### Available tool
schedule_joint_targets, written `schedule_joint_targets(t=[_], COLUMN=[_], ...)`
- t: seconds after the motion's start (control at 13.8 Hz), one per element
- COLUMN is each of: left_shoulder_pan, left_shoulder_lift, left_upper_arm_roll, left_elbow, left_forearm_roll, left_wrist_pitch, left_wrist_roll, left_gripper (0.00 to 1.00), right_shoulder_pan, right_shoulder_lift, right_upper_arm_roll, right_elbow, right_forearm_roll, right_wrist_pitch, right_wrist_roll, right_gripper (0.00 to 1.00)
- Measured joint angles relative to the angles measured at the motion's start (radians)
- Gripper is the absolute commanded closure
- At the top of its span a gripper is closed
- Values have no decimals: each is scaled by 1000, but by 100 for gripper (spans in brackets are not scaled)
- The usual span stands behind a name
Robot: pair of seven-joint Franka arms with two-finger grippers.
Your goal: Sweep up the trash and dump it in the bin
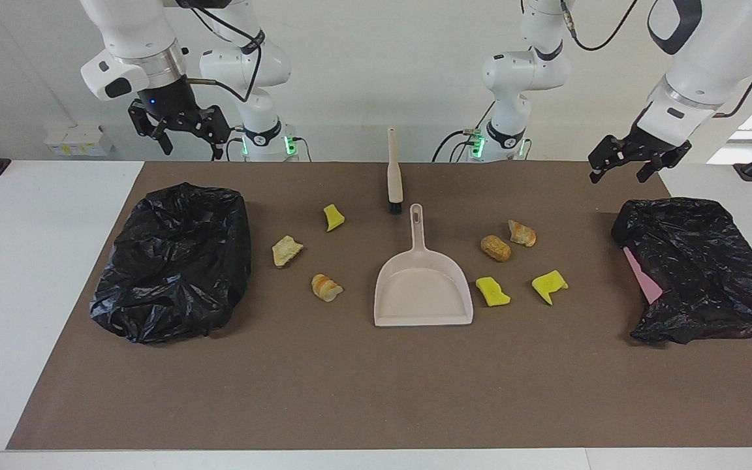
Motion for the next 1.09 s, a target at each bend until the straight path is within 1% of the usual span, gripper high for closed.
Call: schedule_joint_targets(t=[0.36,0.73,0.95,1.09], left_shoulder_pan=[-1,-18,-83,-140], left_shoulder_lift=[1,11,3,-26], left_upper_arm_roll=[-1,-10,-13,-14], left_elbow=[0,-7,-28,-79], left_forearm_roll=[-3,-4,-5,-7], left_wrist_pitch=[5,9,10,25], left_wrist_roll=[12,66,69,62], left_gripper=[0,0,0,0], right_shoulder_pan=[1,1,1,1], right_shoulder_lift=[0,0,0,-1], right_upper_arm_roll=[4,5,5,5], right_elbow=[-4,-7,-7,-7], right_forearm_roll=[1,3,5,5], right_wrist_pitch=[-4,-6,-6,-6], right_wrist_roll=[0,0,0,0], right_gripper=[0,0,0,0])
